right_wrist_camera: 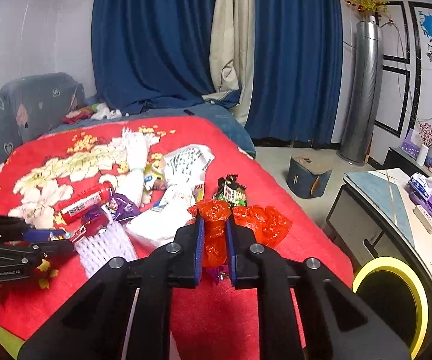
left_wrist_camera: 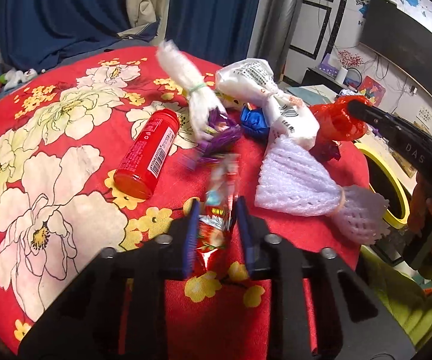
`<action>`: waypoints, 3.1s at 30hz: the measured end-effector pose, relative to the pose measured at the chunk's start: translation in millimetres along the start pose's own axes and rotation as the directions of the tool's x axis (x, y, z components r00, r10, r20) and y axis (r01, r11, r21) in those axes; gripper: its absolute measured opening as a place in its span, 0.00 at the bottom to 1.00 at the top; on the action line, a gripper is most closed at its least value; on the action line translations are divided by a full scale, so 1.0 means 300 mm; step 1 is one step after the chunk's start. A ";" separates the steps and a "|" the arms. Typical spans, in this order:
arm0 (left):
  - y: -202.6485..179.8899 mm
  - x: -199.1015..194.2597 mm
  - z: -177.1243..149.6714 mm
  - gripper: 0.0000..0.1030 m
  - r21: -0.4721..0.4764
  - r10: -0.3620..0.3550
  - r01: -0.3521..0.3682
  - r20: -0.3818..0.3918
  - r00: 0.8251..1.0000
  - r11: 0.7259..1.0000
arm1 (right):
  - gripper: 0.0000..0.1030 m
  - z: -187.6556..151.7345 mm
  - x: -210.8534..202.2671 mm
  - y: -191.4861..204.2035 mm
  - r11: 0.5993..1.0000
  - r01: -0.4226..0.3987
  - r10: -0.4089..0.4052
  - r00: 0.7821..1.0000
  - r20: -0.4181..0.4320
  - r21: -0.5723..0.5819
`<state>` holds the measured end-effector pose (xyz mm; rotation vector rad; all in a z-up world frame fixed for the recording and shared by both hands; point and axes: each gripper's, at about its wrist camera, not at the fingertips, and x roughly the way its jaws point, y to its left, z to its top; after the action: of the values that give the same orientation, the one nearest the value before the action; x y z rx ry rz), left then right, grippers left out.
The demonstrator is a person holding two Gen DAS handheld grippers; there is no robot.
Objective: Collect trash
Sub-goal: 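Close the right tool on the red bag while the left tool grasps the red wrapper, then carry the red bag and red wrapper in both tools over the yellow bin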
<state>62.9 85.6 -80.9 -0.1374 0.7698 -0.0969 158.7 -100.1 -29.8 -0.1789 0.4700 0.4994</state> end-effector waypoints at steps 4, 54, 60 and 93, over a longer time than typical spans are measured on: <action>-0.007 -0.032 0.000 0.10 0.011 -0.017 0.017 0.035 0.999 1.000 | 0.11 0.016 -0.046 -0.026 1.000 -0.005 0.004 0.999 0.051 0.026; -0.657 0.065 0.256 0.09 0.249 -0.352 0.323 0.082 0.932 0.913 | 0.11 -0.085 -0.411 -0.502 0.951 0.190 -0.219 0.971 0.096 0.245; -0.749 0.114 0.240 0.09 0.273 -0.383 0.358 0.041 0.923 0.893 | 0.11 -0.121 -0.440 -0.583 0.928 0.224 -0.254 0.965 0.067 0.298; -1.076 0.456 0.119 0.12 0.338 -0.426 0.467 -0.191 0.884 0.817 | 0.12 -0.257 -0.362 -0.811 0.836 0.291 -0.258 0.957 -0.134 0.466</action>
<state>173.5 -248.5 -98.3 0.0568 0.8003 -0.7065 166.0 -377.4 -33.5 0.2200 0.6091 0.0810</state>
